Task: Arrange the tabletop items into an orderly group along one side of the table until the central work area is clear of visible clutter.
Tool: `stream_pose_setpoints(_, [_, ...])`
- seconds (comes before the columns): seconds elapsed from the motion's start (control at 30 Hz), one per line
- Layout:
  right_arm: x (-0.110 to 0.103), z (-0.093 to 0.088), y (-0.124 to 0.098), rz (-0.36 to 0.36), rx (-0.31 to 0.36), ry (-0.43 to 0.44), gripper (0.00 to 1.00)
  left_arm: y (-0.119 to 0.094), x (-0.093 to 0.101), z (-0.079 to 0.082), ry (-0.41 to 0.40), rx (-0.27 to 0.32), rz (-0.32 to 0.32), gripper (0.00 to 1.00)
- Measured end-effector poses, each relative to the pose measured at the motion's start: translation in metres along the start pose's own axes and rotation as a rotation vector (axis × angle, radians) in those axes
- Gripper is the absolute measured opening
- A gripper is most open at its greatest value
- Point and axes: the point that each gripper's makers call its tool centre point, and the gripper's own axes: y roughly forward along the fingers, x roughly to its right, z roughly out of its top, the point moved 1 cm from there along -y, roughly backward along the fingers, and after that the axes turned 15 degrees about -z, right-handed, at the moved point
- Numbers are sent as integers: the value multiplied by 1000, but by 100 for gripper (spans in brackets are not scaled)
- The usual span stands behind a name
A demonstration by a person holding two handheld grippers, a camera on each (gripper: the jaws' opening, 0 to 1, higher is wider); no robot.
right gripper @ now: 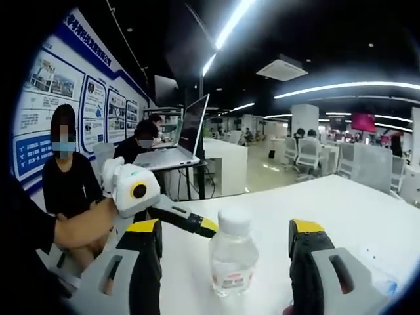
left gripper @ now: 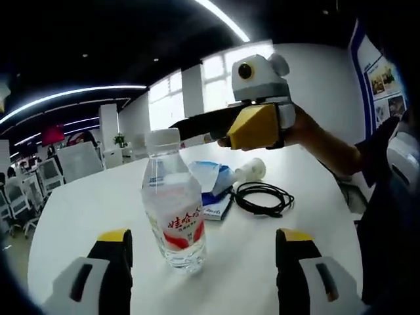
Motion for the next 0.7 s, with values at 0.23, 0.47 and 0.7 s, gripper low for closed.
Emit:
stream_pose_setpoints(0.23, [-7,-2,-5,4,9,3,92,0,10,6,-15,33,-11,100])
stream_pose_setpoints(0.47, [-12,-5,-8,3,5,-7,100,-2,13,5,-29,39,-7,100])
stream_pose_setpoints(0.7, [-14,-6,-12,3,13,-4,100,-5,16,6,-31,37,3,100])
